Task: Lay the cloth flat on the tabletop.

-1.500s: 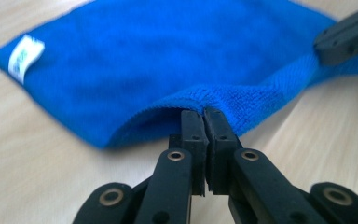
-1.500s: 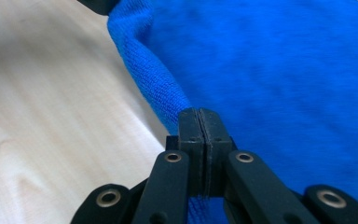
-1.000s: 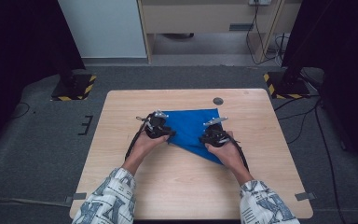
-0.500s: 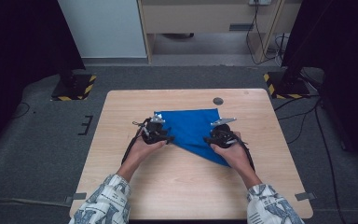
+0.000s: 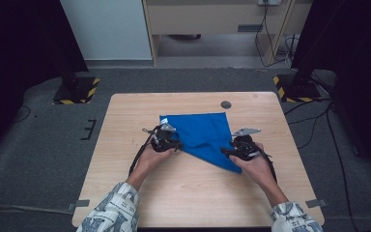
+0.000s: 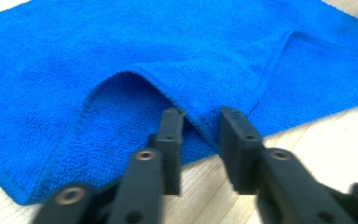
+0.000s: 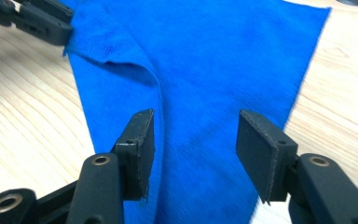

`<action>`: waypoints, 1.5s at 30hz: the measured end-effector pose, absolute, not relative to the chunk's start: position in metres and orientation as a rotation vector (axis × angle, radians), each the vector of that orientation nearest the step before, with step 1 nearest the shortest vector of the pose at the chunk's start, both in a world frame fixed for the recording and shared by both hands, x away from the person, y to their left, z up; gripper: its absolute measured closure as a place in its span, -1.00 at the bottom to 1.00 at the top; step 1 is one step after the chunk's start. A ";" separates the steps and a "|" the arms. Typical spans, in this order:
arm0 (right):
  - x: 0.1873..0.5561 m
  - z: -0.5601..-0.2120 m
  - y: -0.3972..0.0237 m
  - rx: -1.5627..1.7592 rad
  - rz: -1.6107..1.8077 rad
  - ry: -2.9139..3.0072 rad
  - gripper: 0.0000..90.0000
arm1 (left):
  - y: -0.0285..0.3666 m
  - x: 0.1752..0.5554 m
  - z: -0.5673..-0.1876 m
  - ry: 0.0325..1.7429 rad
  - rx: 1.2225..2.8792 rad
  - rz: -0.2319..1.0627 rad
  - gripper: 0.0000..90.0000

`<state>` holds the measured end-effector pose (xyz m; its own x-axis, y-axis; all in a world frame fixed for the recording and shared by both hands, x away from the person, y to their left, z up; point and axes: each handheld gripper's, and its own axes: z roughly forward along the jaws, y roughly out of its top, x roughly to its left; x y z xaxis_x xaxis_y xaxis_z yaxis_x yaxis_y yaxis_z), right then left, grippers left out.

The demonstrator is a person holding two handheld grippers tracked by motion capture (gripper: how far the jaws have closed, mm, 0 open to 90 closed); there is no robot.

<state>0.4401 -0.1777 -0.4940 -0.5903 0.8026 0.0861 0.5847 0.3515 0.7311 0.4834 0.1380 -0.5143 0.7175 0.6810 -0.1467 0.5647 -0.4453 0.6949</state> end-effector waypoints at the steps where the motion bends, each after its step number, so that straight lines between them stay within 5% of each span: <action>1: 0.439 -0.495 -0.181 1.237 1.077 2.329 0.04 | 0.137 0.483 -0.514 0.942 2.166 0.200 0.68; 11: 0.437 -0.500 -0.192 1.270 1.068 2.306 0.06 | 0.137 0.482 -0.511 0.925 2.156 0.211 0.99; 45: 0.409 -0.520 -0.195 1.261 0.935 2.352 -0.03 | 0.218 0.401 -0.501 0.885 2.196 0.077 1.00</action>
